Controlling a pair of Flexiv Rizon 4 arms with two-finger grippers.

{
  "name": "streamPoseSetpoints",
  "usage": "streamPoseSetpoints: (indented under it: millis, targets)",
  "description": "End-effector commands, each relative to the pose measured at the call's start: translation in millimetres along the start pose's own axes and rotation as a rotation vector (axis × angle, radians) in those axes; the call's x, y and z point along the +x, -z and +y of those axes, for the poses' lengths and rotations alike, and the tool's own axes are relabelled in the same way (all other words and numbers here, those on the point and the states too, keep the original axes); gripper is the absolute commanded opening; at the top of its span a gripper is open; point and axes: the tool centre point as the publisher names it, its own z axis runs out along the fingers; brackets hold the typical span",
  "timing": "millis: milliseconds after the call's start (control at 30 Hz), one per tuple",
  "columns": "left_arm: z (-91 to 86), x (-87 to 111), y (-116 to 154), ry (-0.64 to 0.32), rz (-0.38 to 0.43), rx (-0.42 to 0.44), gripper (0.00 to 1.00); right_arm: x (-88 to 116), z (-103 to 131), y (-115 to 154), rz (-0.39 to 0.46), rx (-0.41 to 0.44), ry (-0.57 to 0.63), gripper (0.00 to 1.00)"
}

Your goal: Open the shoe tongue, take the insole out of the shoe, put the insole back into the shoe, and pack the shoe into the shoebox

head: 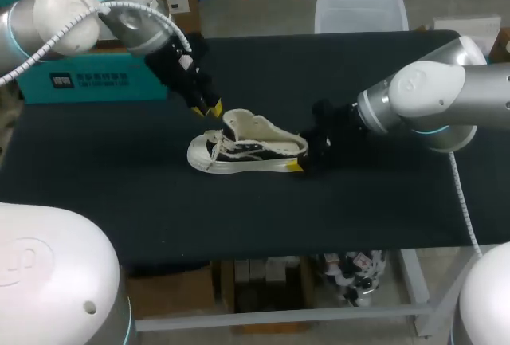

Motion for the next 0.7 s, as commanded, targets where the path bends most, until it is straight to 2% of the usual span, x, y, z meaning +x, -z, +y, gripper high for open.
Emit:
streamPoseSetpoints:
  millis: [33,100,200,233,300,367,500,700]
  targets:
    - [-19.7,10.3,3.8,-0.107,0.015,-0.160,0.58,-2.4,-6.7,-1.3,0.003,-0.003,0.000,0.00]
    - [-25.2,18.7,5.8,-0.173,0.012,-0.196,0.57,-2.4,-6.7,-1.3,0.003,-0.003,0.000,0.00]
    - [-32.5,32.4,9.3,-0.287,-0.004,-0.242,0.42,-2.4,-6.7,-1.3,0.003,-0.003,0.000,0.00]
    - [-35.2,37.0,10.4,-0.322,-0.009,-0.260,0.32,-2.4,-6.7,-1.3,0.003,-0.003,0.000,0.00]
    - [-40.6,45.8,11.9,-0.414,-0.032,-0.278,0.00,-2.4,-6.7,-1.3,0.003,-0.003,0.000,0.00]
    - [-43.5,54.2,12.3,-0.507,-0.062,-0.301,0.00,-2.4,-6.7,-1.3,0.003,-0.003,0.000,0.00]
    - [-47.7,63.2,9.2,-0.678,-0.052,-0.353,0.00,-2.4,-6.7,-1.3,0.003,-0.003,0.000,0.00]
    - [-36.7,68.4,-9.5,-0.854,-0.083,-0.426,0.00,-2.4,-6.7,-1.3,0.003,-0.003,0.000,0.00]
